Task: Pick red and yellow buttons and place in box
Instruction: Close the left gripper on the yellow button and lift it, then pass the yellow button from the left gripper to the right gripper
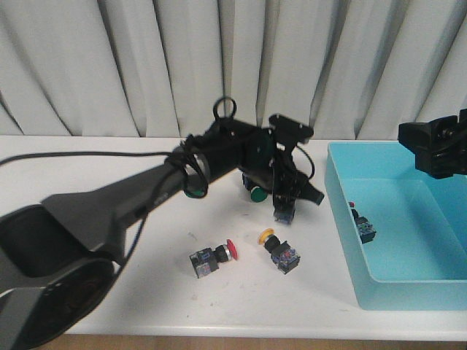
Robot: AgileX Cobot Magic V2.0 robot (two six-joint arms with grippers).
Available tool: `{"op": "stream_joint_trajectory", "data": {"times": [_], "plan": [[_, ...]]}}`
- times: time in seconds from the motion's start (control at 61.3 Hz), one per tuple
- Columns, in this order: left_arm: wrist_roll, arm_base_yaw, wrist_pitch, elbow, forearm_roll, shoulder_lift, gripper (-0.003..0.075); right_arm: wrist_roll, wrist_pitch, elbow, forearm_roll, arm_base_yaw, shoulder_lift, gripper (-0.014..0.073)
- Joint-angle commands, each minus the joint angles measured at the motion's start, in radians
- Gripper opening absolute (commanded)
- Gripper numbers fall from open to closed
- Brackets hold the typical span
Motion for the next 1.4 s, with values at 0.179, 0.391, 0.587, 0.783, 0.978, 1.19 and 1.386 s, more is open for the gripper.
{"op": "stream_joint_trajectory", "data": {"times": [0.179,0.391,0.587,0.783,0.978,1.19,1.386], "plan": [[-0.045,-0.001,0.096,-0.032,-0.019,-0.317,-0.0007,-0.149,-0.054,-0.027,-0.013,0.086,-0.005,0.0552],[-0.061,-0.001,0.17,-0.031,-0.019,-0.466,-0.0006,-0.188,-0.078,-0.027,-0.012,0.192,0.049,0.0552],[-0.06,-0.001,0.223,-0.031,-0.076,-0.561,-0.0006,-0.212,-0.135,-0.027,0.029,0.233,0.097,0.0552],[-0.058,-0.001,0.263,-0.031,-0.14,-0.582,-0.0006,-0.348,-0.167,-0.027,0.097,0.306,0.099,0.0552],[-0.035,-0.003,0.282,-0.031,-0.255,-0.582,-0.0006,-0.369,-0.192,-0.027,0.121,0.309,0.099,0.0552],[-0.024,-0.003,0.299,-0.031,-0.331,-0.582,-0.0006,-0.381,-0.218,-0.027,0.149,0.309,0.099,0.0552],[-0.017,-0.003,0.301,-0.031,-0.383,-0.582,-0.0006,-0.398,-0.232,-0.027,0.192,0.309,0.099,0.0552]]}}
